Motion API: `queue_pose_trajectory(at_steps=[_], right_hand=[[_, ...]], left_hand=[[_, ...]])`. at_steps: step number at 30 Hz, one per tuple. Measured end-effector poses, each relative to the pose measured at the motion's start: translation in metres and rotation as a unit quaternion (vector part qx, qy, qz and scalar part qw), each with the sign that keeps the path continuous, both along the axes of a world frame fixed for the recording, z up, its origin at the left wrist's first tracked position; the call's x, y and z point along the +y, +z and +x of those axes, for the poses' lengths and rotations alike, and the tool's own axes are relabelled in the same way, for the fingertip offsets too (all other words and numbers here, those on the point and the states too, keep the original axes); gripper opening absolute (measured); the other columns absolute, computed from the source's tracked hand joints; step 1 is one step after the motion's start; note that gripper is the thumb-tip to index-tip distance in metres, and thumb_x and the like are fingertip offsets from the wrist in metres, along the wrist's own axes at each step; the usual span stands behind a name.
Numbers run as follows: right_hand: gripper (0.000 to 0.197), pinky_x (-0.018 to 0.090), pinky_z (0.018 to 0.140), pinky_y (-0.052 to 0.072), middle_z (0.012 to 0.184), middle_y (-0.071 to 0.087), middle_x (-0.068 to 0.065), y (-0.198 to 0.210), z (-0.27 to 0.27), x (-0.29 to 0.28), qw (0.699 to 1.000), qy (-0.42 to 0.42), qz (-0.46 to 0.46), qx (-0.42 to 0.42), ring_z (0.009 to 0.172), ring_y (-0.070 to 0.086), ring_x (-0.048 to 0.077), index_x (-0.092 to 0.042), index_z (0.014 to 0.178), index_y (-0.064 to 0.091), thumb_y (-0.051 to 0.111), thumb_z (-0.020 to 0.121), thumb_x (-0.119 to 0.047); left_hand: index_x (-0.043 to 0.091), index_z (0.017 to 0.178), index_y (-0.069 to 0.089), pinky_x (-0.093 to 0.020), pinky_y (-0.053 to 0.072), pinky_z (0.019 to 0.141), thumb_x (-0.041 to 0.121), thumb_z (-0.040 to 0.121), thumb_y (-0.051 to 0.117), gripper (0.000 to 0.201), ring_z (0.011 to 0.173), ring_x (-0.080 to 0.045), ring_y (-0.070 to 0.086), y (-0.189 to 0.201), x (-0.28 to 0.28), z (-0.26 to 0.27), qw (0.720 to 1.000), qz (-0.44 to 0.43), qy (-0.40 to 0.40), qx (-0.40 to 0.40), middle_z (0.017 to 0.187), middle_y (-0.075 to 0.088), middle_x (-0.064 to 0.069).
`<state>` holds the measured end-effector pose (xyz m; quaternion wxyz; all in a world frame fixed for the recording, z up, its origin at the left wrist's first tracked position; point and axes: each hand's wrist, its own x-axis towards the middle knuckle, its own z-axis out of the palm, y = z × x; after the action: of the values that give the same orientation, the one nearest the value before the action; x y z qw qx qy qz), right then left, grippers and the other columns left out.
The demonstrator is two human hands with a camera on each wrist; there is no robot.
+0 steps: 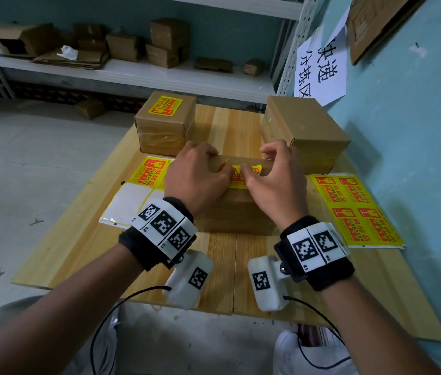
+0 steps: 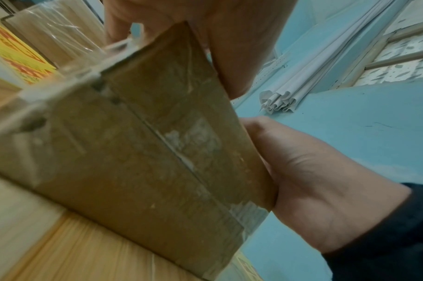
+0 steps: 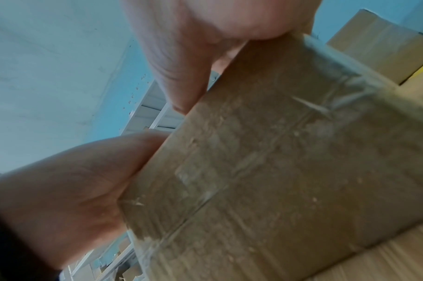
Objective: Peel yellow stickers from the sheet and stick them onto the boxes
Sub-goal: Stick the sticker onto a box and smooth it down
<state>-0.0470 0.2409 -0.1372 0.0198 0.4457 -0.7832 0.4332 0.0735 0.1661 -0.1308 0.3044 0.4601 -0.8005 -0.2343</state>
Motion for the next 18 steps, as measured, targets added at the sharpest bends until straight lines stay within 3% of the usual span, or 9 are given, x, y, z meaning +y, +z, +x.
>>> queue_pose_trajectory(at_steps=[6, 12, 18], right_hand=[[0.039, 0.023, 0.077, 0.043, 0.115, 0.053, 0.000, -0.0001, -0.0017, -0.0003, 1.000, 0.000, -0.013, -0.007, 0.102, 0.054, 0.012, -0.017, 0.115, 0.054, 0.073, 0.083, -0.029], [0.038, 0.015, 0.068, 0.036, 0.115, 0.054, 0.001, -0.0005, -0.0036, -0.0011, 1.000, -0.005, -0.020, -0.013, 0.098, 0.053, 0.010, -0.016, 0.115, 0.054, 0.072, 0.083, -0.024], [0.036, 0.006, 0.067, 0.034, 0.112, 0.052, -0.002, -0.0007, -0.0055, -0.0015, 0.999, -0.005, -0.026, -0.035, 0.099, 0.052, 0.009, -0.015, 0.115, 0.055, 0.072, 0.084, -0.020]], left_hand=[[0.021, 0.114, 0.065, -0.025, 0.038, 0.077, 0.039, 0.086, 0.061, 0.033, 0.107, -0.020, 0.057, -0.0013, -0.0042, -0.0007, 1.000, 0.000, 0.001, 0.010, 0.119, 0.060, 0.000], [0.022, 0.112, 0.066, -0.033, 0.049, 0.083, 0.037, 0.088, 0.059, 0.030, 0.106, -0.019, 0.058, -0.0015, -0.0077, 0.0007, 1.000, 0.003, -0.002, 0.013, 0.118, 0.062, 0.001], [0.021, 0.109, 0.070, -0.028, 0.047, 0.079, 0.030, 0.091, 0.058, 0.024, 0.104, -0.019, 0.059, -0.0004, -0.0103, 0.0026, 0.999, 0.012, -0.004, 0.034, 0.116, 0.066, 0.002]])
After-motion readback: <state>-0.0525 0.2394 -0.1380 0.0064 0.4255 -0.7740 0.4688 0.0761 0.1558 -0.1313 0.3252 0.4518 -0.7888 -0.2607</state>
